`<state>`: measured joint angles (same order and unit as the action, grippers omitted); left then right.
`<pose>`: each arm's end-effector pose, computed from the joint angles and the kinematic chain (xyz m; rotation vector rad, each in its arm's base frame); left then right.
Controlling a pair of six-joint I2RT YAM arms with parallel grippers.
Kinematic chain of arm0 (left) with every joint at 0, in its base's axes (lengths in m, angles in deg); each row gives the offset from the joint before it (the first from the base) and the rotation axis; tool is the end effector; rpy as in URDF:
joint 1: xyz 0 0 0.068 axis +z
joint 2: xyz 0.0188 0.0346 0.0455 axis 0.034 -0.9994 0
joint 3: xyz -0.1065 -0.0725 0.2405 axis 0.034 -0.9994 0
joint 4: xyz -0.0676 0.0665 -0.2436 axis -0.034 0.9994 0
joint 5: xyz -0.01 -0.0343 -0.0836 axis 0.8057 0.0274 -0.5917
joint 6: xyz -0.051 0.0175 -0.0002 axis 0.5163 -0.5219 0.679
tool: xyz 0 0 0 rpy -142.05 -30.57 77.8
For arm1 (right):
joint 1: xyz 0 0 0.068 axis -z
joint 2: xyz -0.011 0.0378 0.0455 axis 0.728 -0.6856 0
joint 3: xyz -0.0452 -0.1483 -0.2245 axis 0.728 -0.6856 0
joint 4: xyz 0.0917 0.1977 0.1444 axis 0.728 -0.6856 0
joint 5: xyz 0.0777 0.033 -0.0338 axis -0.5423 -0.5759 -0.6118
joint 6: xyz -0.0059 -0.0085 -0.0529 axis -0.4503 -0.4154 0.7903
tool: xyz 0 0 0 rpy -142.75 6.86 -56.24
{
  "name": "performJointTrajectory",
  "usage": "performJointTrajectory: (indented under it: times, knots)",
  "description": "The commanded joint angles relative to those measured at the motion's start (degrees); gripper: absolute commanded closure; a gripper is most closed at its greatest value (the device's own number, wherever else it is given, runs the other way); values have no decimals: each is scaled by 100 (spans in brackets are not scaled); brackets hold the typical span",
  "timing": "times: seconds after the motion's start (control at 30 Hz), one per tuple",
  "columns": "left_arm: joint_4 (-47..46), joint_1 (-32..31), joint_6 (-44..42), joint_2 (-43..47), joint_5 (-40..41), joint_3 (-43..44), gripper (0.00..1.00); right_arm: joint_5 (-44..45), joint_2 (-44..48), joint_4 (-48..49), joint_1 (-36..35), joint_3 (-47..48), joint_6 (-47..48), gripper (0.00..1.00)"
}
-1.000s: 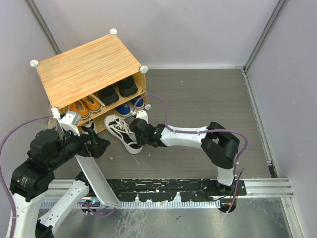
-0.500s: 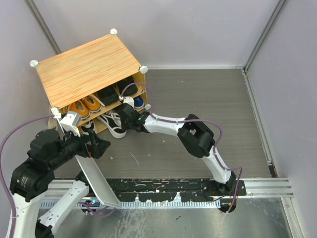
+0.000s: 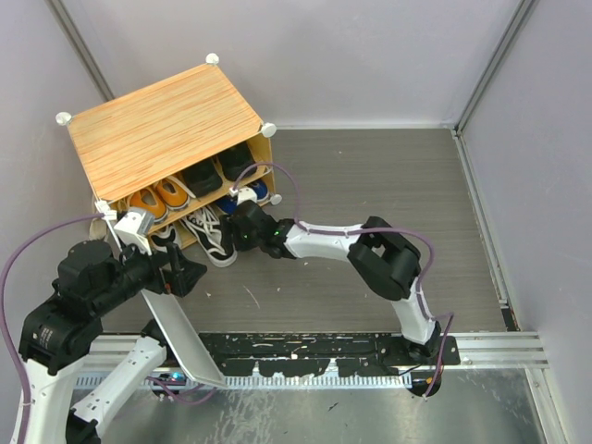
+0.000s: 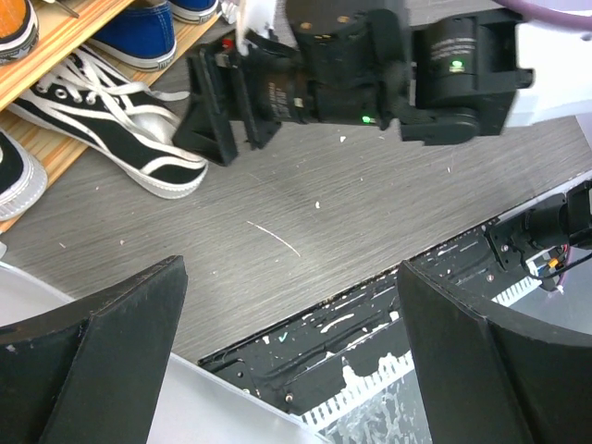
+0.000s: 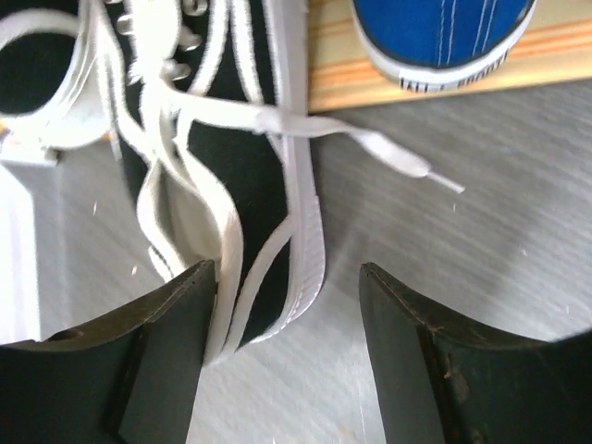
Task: Place and organize the shoes in the shoe cabinet
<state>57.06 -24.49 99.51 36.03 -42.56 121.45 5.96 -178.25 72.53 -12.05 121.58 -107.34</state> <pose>0.0366 -0.0219 0.3964 0.2113 2.0583 -0.6075 0.2503 0.4028 0.1838 -0.4521 2.2485 0.7031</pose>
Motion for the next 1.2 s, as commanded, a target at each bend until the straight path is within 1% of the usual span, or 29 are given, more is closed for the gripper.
performJointTrajectory:
  times: [0.0, 0.13, 0.23, 0.37, 0.5, 0.6, 0.73, 0.8, 0.83, 0.9, 0.93, 1.03, 1.1, 1.17]
  knots:
    - [97, 21, -144, -53, 249, 37, 2, -490, 1012, 883, -128, -682, 551, 32]
    - [37, 21, -102, -74, 235, -34, 2, -682, 1353, 1601, -164, -1382, 908, 31]
    - [15, 22, -106, -114, 229, -76, 2, -814, 1427, 1810, -190, -1487, 1181, 31]
    - [19, 20, -127, -153, 214, -88, 2, -897, 1341, 1707, -212, -1440, 1221, 31]
    - [19, 19, -126, -128, 229, -127, 2, -979, 1027, 1656, -221, -1285, 1141, 33]
    - [44, 16, -114, -114, 229, -100, 2, -998, 869, 1649, -215, -1139, 1172, 39]
    - [128, 22, -117, -111, 293, -6, 2, -1009, 707, 1412, -223, -912, 1252, 44]
    - [128, 22, -116, -104, 307, 19, 2, -997, 675, 1449, -217, -913, 1256, 50]
    - [122, 16, -115, -99, 308, 16, 2, -978, 653, 1465, -219, -905, 1266, 54]
    - [108, 22, -92, -103, 299, 20, 2, -926, 635, 1541, -218, -896, 1313, 80]
    - [108, 18, -81, -94, 299, 19, 2, -881, 647, 1594, -219, -898, 1328, 89]
    - [110, 20, -63, -96, 294, 49, 2, -571, 767, 1673, -223, -813, 1323, 98]
    - [131, 22, -62, -91, 299, 77, 2, -468, 777, 1437, -226, -449, 1383, 99]
    - [129, 22, -53, -83, 308, 84, 2, -423, 788, 1422, -236, -222, 1374, 99]
